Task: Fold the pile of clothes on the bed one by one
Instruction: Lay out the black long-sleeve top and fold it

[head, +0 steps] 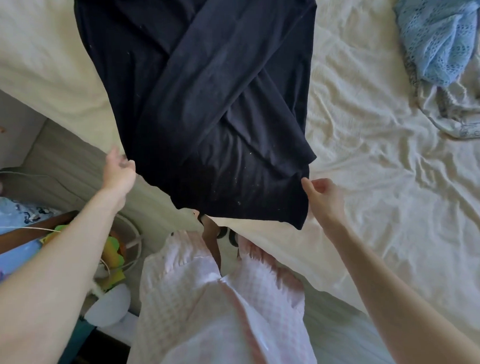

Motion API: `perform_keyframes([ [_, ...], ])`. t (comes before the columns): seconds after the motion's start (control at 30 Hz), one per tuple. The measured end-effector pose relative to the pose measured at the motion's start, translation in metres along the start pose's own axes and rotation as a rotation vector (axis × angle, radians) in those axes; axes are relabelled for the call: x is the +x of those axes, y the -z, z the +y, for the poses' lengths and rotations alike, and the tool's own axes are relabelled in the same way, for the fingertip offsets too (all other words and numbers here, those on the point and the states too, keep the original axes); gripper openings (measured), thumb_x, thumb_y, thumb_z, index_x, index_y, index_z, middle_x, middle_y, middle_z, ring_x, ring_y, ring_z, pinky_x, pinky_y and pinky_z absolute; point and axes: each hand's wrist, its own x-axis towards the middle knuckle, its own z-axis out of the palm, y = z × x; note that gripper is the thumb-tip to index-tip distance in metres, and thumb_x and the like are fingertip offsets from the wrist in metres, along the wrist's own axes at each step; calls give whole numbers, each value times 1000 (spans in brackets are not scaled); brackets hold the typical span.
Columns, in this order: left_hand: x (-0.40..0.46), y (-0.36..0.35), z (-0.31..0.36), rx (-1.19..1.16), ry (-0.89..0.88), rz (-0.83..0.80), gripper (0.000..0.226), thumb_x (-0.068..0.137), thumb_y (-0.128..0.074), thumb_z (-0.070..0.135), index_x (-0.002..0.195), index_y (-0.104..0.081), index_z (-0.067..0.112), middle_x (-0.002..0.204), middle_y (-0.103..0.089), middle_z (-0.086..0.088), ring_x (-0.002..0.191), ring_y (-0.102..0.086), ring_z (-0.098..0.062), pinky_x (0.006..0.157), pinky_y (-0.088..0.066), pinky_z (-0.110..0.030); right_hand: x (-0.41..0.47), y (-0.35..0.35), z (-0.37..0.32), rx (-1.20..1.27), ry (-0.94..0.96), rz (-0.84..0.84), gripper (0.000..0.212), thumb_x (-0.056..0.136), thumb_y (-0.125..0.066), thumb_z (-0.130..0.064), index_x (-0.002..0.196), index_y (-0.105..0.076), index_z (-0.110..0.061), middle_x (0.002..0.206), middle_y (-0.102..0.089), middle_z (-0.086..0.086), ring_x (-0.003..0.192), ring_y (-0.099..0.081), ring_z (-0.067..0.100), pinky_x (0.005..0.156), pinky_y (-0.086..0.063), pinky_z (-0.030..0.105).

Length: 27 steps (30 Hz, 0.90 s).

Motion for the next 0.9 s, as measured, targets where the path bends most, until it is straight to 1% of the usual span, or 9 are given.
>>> perform_keyframes([
  [0.1,14,-2,-2,42,-45,-61,39,102,-39,24,139,-37,14,135,-47,-2,114,-44,-15,93,-34,-29,-2,-1,7,83,-41,-137,46,93,-54,-35,75,-54,8,69,-50,13,62,-48,23,60,-37,34],
  [0.2,23,-1,-8,-72,1,-97,36,99,-44,37,126,-48,13,122,-53,-2,107,-49,-18,95,-40,-33,-2,5,13,241,-107,-247,18,92,-60,-20,84,-64,-5,76,-69,2,69,-67,17,64,-53,28],
  [0.27,22,2,-16,-138,29,-165,26,98,-49,34,115,-52,15,118,-57,-3,109,-54,-22,97,-46,-39,-2,8,18,255,-107,-271,12,93,-58,-15,91,-67,-9,78,-73,-3,73,-70,12,64,-55,26],
  [0.4,12,11,-31,-157,47,-198,27,98,-49,25,120,-51,10,121,-56,-7,103,-57,-21,84,-49,-32,-8,6,27,281,-149,-108,23,100,-44,-20,82,-55,-10,85,-64,4,79,-64,20,74,-56,38],
  [0.47,8,18,-35,-129,37,-149,33,100,-44,28,126,-48,8,126,-54,-8,107,-55,-22,91,-48,-35,-12,2,29,281,-172,-13,24,101,-38,-24,83,-49,-12,88,-54,6,79,-57,21,74,-52,40],
  [0.57,3,30,-39,-18,-2,-43,45,102,-37,33,137,-38,6,140,-44,-12,127,-44,-28,105,-36,-38,-17,-6,28,199,-188,177,26,100,-33,-31,81,-44,-18,83,-47,2,71,-46,16,63,-41,32],
  [0.67,-3,32,-39,-30,-38,-13,54,102,-31,39,145,-28,6,148,-35,-11,133,-37,-25,107,-31,-38,-15,-12,21,322,-220,271,22,101,-32,-31,92,-44,-15,83,-47,-3,76,-48,14,72,-43,32],
  [0.77,-12,31,-44,-158,-95,-124,51,97,-44,44,132,-41,8,130,-49,-1,115,-48,-16,92,-38,-29,-15,-10,21,343,-217,269,29,100,-37,-37,90,-49,-12,82,-51,-2,76,-50,14,71,-44,30],
  [0.9,-20,36,-65,-156,-52,-363,43,86,-68,20,124,-48,15,118,-57,2,106,-55,-14,90,-44,-32,-27,0,32,154,-39,198,43,92,-48,-53,67,-48,-18,67,-51,-5,61,-49,8,53,-36,23],
])
